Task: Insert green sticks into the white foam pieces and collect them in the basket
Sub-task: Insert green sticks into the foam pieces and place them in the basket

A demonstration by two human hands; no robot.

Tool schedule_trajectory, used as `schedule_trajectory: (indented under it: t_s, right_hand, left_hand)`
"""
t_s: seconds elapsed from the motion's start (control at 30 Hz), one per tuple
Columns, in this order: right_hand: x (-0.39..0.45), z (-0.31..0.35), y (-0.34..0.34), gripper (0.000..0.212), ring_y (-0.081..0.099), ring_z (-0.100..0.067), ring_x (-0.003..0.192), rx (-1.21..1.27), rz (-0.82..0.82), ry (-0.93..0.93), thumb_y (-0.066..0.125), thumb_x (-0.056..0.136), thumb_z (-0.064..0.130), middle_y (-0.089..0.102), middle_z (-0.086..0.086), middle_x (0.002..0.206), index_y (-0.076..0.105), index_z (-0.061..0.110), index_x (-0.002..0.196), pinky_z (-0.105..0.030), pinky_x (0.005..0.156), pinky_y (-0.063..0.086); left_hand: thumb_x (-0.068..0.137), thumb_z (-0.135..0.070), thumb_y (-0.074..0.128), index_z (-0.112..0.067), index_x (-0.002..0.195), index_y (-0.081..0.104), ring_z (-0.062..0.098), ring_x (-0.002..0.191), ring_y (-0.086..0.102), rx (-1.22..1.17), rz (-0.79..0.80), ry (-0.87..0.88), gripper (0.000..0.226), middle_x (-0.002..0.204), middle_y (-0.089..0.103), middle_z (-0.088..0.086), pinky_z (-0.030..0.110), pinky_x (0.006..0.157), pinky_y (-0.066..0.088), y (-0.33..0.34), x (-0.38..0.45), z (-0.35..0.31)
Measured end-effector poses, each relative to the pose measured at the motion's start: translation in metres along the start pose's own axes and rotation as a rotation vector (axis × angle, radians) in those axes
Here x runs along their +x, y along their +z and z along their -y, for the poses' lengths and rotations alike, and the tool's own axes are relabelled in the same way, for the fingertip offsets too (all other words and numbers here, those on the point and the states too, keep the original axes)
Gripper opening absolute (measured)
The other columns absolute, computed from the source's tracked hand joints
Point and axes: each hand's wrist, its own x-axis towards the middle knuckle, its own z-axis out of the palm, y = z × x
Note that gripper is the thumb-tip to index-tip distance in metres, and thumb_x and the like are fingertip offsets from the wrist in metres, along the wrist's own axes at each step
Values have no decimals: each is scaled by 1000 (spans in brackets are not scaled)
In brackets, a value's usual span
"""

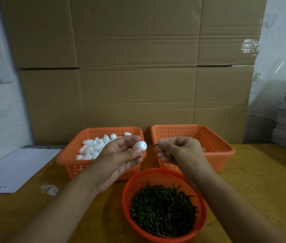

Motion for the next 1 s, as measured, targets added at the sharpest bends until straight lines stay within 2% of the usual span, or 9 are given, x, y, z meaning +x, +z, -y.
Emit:
schedule_trajectory:
  t_s: [0.13, 0.23, 0.53, 0.83, 1.0]
  right_hand:
    - [1, 0, 1, 7, 68, -12, 61, -7, -9, -2, 69, 90, 7, 74, -10, 72, 73, 2, 87, -19, 56, 54]
    - [-1, 0, 2, 8, 68, -11, 61, 3, 7, 1, 66, 92, 5, 74, -8, 72, 72, 1, 90, -18, 56, 54]
    - [-3, 3, 3, 9, 69, -13, 64, 11, 17, -16, 65, 93, 6, 74, -9, 74, 71, 0, 92, -19, 59, 55]
    - [-4, 3, 5, 8, 69, -13, 64, -21, 30, -38, 65, 93, 5, 74, -9, 75, 71, 0, 93, -20, 58, 55]
    - [-6, 3, 7, 9, 68, -11, 65, -74, 56, -65, 65, 93, 6, 75, -7, 76, 72, 2, 92, -20, 56, 54]
  left_hand:
    - [74, -5, 78, -14, 102, 76, 15, 85, 71, -13, 0, -7, 30, 100, 73, 9, 26, 76, 58, 2, 0, 0]
    - [66, -13, 85, -20, 96, 80, 14, 86, 71, 7, 16, 0, 31, 100, 73, 7, 25, 76, 58, 3, -1, -1]
    - [77, -6, 77, -14, 101, 76, 20, 94, 72, -10, -5, -4, 24, 105, 72, 13, 25, 78, 58, 2, 0, 0]
    - [68, -13, 86, -18, 96, 78, 22, 97, 72, 27, 18, -2, 29, 105, 73, 10, 25, 80, 57, 6, -2, -2]
    - [65, -17, 88, -15, 100, 75, 22, 98, 72, 41, 23, 0, 37, 109, 74, 12, 25, 79, 57, 8, -1, 0]
